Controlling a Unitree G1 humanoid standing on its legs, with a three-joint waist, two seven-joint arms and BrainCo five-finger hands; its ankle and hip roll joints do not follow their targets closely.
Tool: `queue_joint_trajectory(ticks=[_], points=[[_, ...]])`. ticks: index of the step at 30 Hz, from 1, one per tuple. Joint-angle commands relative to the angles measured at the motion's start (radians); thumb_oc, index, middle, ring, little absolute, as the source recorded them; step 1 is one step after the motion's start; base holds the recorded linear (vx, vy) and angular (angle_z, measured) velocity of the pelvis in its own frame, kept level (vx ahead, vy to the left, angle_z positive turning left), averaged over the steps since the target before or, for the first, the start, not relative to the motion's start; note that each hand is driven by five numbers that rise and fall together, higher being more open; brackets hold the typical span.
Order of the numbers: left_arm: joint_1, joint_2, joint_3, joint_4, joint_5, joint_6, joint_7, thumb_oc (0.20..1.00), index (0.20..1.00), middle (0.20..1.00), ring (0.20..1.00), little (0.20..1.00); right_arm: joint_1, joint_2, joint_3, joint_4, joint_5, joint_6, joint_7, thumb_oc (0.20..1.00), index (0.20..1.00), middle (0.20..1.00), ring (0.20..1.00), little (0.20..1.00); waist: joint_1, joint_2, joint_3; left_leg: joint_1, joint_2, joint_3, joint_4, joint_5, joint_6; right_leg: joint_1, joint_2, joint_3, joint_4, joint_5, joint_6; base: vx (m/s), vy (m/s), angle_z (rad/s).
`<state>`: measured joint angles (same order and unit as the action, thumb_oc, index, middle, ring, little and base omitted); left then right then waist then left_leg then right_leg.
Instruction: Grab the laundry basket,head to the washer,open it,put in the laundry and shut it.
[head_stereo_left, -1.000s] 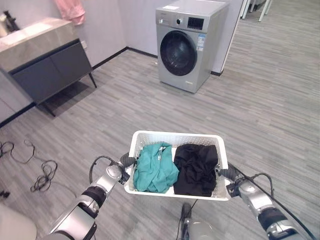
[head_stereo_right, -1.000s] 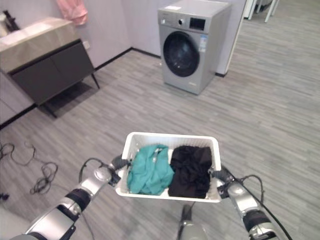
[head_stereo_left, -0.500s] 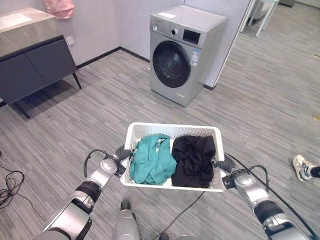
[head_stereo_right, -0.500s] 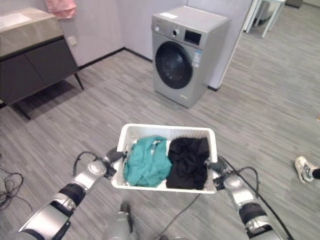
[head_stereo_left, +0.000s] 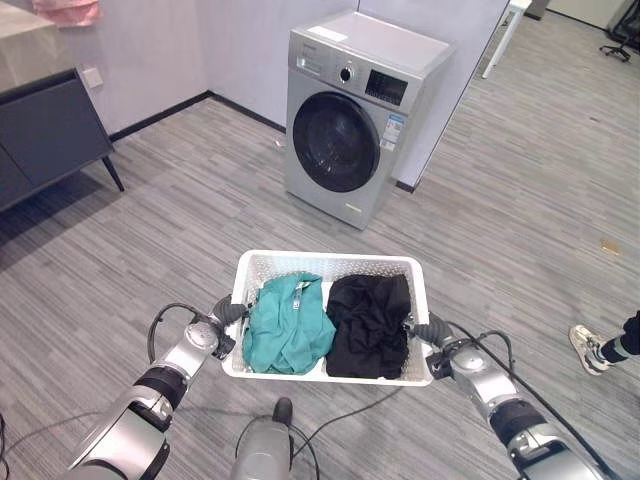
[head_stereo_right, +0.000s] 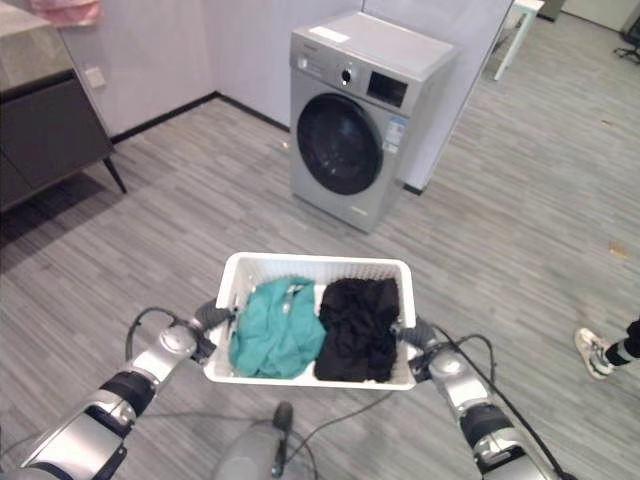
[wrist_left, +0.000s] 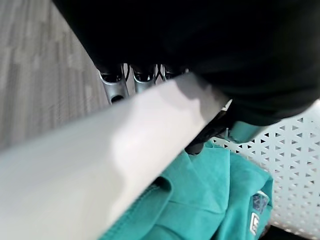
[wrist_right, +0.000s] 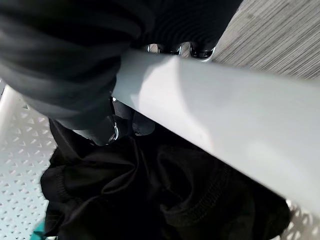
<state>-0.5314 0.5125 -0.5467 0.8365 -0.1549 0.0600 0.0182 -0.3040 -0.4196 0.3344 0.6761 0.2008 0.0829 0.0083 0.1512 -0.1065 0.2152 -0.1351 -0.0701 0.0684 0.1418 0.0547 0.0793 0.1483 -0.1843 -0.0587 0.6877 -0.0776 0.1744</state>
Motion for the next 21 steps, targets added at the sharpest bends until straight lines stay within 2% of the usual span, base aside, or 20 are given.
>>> queue_joint_trajectory(ticks=[1,2,3,4,5,7,8,9,11,13,15,17,21], points=[[-0.063,0.001,-0.01,-0.05,0.015,-0.077,0.012,0.2,0.2,0.2,0.2,0.2,-0.033,-0.028,-0.036,-0.025,-0.002,-0.079,0.006,0.2,0.2,0.2,0.2,0.2,0.006,0.052,-0.091,0.029,0.086,-0.038,0.038,-0.062,-0.009,-0.11,0.0,-0.098,0.027,0.186,0.009,0.29,0.229,0.01],[-0.065,0.006,-0.009,-0.053,0.019,-0.073,0.013,0.2,0.2,0.2,0.2,0.2,-0.029,-0.029,-0.039,-0.026,-0.004,-0.077,0.008,0.2,0.2,0.2,0.2,0.2,-0.002,0.059,-0.089,0.056,0.083,-0.034,0.028,-0.073,-0.003,-0.141,-0.016,-0.123,0.021,0.183,0.004,0.42,0.247,0.07],[-0.066,0.013,-0.006,-0.06,0.018,-0.074,0.012,0.2,0.2,0.2,0.2,0.2,-0.022,-0.031,-0.042,-0.033,-0.004,-0.076,0.013,0.2,0.2,0.2,0.2,0.2,-0.021,0.07,-0.081,0.109,0.076,-0.034,0.004,-0.091,0.003,-0.202,-0.035,-0.179,-0.024,0.128,-0.014,0.32,0.15,0.01],[-0.066,0.013,-0.006,-0.06,0.018,-0.074,0.012,0.2,0.2,0.2,0.2,0.2,-0.021,-0.031,-0.041,-0.034,-0.004,-0.075,0.013,0.2,0.2,0.2,0.2,0.2,-0.025,0.068,-0.076,0.116,0.073,-0.037,0.003,-0.092,0.003,-0.195,-0.039,-0.183,-0.021,0.123,-0.013,0.38,0.106,0.1],[-0.066,0.017,-0.003,-0.061,0.019,-0.076,0.008,0.2,0.2,0.2,0.2,0.2,-0.017,-0.035,-0.042,-0.038,-0.005,-0.075,0.018,0.2,0.2,0.2,0.2,0.2,-0.035,0.07,-0.072,0.143,0.069,-0.041,-0.009,-0.107,0.002,-0.218,-0.035,-0.21,-0.094,0.084,-0.028,0.25,0.006,0.14],[-0.056,0.024,0.002,-0.068,0.018,-0.078,0.006,0.2,0.2,0.2,0.2,0.2,-0.016,-0.04,-0.039,-0.041,-0.006,-0.074,0.02,0.2,0.2,0.2,0.2,0.2,-0.041,0.068,-0.071,0.167,0.059,-0.047,-0.02,-0.123,-0.008,-0.238,-0.037,-0.24,-0.263,0.05,-0.035,0.36,-0.049,0.22],[-0.045,0.025,0.015,-0.065,0.022,-0.081,0.008,0.2,0.2,0.2,0.2,0.2,-0.014,-0.044,-0.037,-0.039,-0.005,-0.076,0.022,0.2,0.2,0.2,0.2,0.2,-0.048,0.06,-0.069,0.193,0.049,-0.064,-0.033,-0.144,-0.025,-0.252,-0.035,-0.23,-0.462,0.072,-0.024,0.3,-0.09,0.21],[-0.044,0.025,0.015,-0.066,0.022,-0.081,0.008,0.2,0.2,0.2,0.2,0.2,-0.014,-0.044,-0.036,-0.039,-0.005,-0.076,0.022,0.2,0.2,0.2,0.2,0.2,-0.048,0.063,-0.068,0.196,0.052,-0.064,-0.034,-0.146,-0.026,-0.245,-0.03,-0.232,-0.471,0.076,-0.025,0.32,-0.108,0.13],[-0.034,0.018,0.026,-0.063,0.032,-0.084,0.009,0.2,0.2,0.2,0.2,0.2,-0.008,-0.045,-0.043,-0.041,-0.004,-0.077,0.019,0.2,0.2,0.2,0.2,0.2,-0.061,0.062,-0.062,0.229,0.051,-0.084,-0.042,-0.174,-0.04,-0.286,-0.035,-0.174,-0.625,0.145,0.008,0.3,-0.07,0.08],[-0.026,0.01,0.034,-0.059,0.042,-0.089,0.012,0.2,0.2,0.2,0.2,0.2,-0.002,-0.043,-0.051,-0.047,-0.008,-0.079,0.018,0.2,0.2,0.2,0.2,0.2,-0.074,0.066,-0.058,0.258,0.05,-0.099,-0.04,-0.203,-0.046,-0.32,-0.039,-0.135,-0.701,0.187,0.03,0.34,-0.057,0.35],[-0.014,0.001,0.037,-0.052,0.057,-0.093,0.013,0.2,0.2,0.2,0.2,0.2,0.015,-0.048,-0.067,-0.045,-0.007,-0.081,0.02,0.2,0.2,0.2,0.2,0.2,-0.093,0.057,-0.071,0.302,0.051,-0.12,-0.024,-0.24,-0.059,-0.322,-0.045,-0.132,-0.724,0.22,0.042,0.46,-0.103,0.48],[-0.015,0.0,0.032,-0.054,0.064,-0.093,0.013,0.2,0.2,0.2,0.2,0.2,0.027,-0.056,-0.073,-0.048,-0.004,-0.08,0.024,0.2,0.2,0.2,0.2,0.2,-0.099,0.049,-0.085,0.312,0.054,-0.135,-0.02,-0.254,-0.065,-0.303,-0.045,-0.133,-0.728,0.229,0.041,0.34,-0.121,0.55],[-0.017,-0.024,0.021,-0.045,0.072,-0.092,0.008,0.2,0.2,0.2,0.2,0.2,0.052,-0.086,-0.092,-0.063,0.001,-0.077,0.027,0.2,0.2,0.2,0.2,0.2,-0.132,0.048,-0.115,0.354,0.123,-0.175,0.034,-0.244,-0.106,-0.284,-0.004,-0.122,-0.653,0.224,0.014,0.41,-0.24,0.83]])
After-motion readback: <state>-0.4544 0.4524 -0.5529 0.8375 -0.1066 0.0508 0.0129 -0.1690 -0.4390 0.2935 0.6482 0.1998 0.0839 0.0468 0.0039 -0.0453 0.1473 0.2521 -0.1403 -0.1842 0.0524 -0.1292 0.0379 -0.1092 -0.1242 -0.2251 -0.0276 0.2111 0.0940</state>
